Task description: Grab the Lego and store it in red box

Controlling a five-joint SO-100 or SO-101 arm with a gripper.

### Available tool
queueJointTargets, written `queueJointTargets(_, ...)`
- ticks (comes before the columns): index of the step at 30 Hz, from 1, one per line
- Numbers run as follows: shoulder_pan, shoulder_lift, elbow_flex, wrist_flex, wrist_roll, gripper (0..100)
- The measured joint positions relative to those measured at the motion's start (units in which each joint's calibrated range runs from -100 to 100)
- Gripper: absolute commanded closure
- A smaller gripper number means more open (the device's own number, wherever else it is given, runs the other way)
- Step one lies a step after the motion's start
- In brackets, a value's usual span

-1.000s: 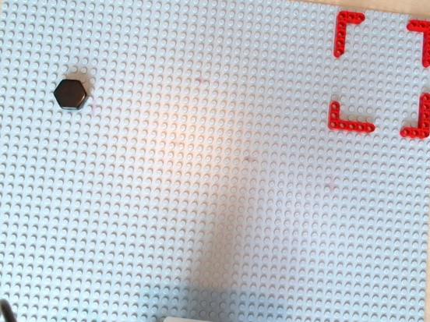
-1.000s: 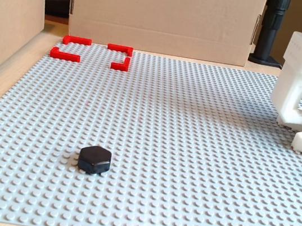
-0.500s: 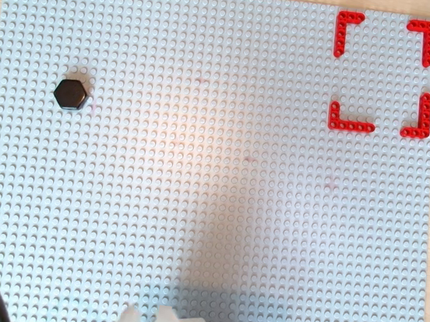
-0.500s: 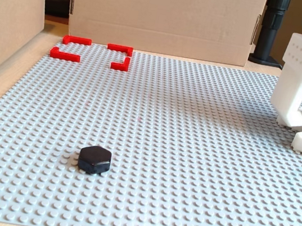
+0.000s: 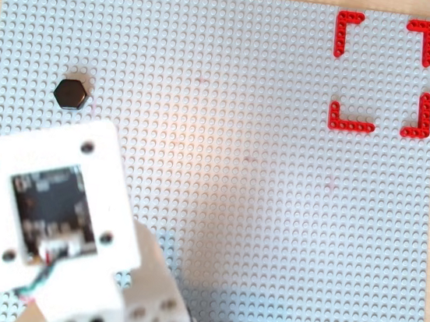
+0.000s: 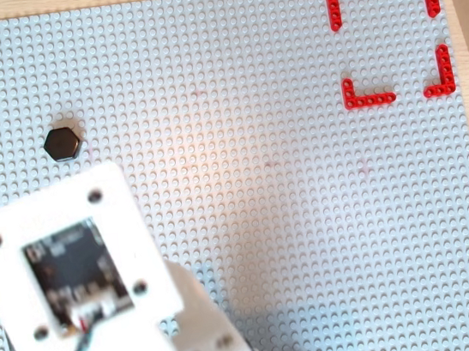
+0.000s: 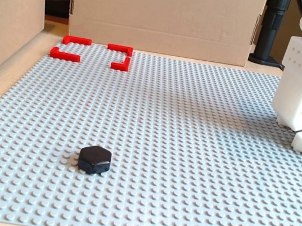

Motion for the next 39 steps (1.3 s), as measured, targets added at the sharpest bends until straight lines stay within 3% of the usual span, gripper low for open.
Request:
queueJointTargets(22,-0.07,30.94,-0.81,-11.05,1.47,88)
queueJointTargets(39,-2.91,56.80,-22.27,-11.40,2.10,82)
